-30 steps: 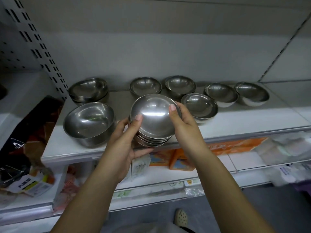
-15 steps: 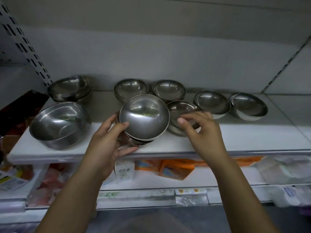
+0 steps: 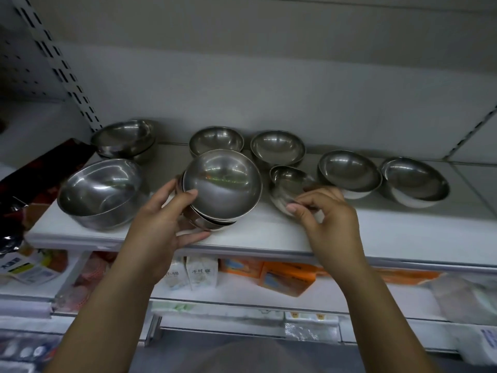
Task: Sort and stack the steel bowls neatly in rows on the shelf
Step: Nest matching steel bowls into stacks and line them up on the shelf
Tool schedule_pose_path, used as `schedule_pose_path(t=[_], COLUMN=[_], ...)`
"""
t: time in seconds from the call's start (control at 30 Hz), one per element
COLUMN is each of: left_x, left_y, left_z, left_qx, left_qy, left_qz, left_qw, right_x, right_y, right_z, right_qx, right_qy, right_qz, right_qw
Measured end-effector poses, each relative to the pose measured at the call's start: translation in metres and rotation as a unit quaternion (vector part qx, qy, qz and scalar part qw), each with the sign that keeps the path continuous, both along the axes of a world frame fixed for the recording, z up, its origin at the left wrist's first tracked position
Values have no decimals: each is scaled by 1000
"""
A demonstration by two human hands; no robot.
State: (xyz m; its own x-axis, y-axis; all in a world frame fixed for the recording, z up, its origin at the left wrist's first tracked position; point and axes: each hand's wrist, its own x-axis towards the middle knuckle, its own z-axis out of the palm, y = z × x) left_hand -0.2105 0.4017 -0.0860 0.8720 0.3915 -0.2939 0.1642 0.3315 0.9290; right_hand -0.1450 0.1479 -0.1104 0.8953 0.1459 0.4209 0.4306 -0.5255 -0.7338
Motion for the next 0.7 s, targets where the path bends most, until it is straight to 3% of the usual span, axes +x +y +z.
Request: schedule_pose_path(t=[0.07,0.27,0.6,0.7], left_x=[-1,-4,-2,-2], left_y=[3,10,9,8], left_z=[2,7,10,12], left_qx=[11,34,47,56], left_qy=[2,17,31,24], left_qz=[-2,-22,-18,-21], left_qw=[1000,999,998,998], right_x=[-4,-16,-15,-15], right_y=[1,19,46,50], right_z=[9,41,44,42], right_qx=[61,125,-13,-47], right_qy=[18,-57,-116,-93], right_qz=[-4,22,102,121], right_qw=[998,990,988,987])
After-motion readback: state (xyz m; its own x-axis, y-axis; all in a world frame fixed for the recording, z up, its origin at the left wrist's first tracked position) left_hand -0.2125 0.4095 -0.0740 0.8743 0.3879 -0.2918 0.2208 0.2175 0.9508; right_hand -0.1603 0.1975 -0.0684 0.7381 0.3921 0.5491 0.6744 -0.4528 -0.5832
